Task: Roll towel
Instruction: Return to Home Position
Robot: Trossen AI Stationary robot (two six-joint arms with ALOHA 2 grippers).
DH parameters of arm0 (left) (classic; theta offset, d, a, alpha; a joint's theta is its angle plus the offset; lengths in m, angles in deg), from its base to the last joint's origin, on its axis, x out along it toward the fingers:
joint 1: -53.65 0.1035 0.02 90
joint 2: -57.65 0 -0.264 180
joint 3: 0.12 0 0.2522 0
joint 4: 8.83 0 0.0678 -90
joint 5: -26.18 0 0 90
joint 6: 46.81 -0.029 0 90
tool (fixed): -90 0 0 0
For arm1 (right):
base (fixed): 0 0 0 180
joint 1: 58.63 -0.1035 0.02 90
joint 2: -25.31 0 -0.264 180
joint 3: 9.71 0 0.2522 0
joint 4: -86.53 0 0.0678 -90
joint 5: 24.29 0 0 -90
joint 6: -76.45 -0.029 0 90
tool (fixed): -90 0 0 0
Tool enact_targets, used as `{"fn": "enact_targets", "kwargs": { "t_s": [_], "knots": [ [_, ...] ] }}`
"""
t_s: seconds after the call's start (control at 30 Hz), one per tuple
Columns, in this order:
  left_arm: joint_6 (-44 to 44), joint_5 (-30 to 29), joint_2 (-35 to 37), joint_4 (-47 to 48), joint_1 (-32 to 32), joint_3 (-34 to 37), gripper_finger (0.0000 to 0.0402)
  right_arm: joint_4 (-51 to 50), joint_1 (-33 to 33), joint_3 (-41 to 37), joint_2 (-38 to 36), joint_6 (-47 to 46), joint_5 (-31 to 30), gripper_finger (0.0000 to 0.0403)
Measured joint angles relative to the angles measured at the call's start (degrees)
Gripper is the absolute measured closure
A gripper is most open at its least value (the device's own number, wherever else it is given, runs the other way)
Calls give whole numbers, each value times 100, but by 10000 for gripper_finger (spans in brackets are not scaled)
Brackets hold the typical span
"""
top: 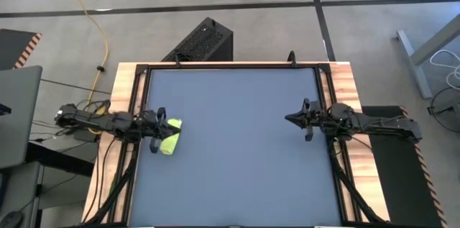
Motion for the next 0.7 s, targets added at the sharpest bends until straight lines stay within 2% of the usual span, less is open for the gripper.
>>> {"fn": "enact_targets", "kwargs": {
  "t_s": [0.1, 0.33, 0.7],
  "knots": [
    [-280, -73, -224, -8, 1, 0, 401, 28, 2, 0, 22, 28, -3, 370],
    [-304, 30, -538, 3, 1, 0, 401, 4, 7, 0, 26, 28, -4, 368],
    [-267, 50, -627, 7, 2, 0, 401, -11, 7, 0, 26, 26, -5, 367]
  ]
}}
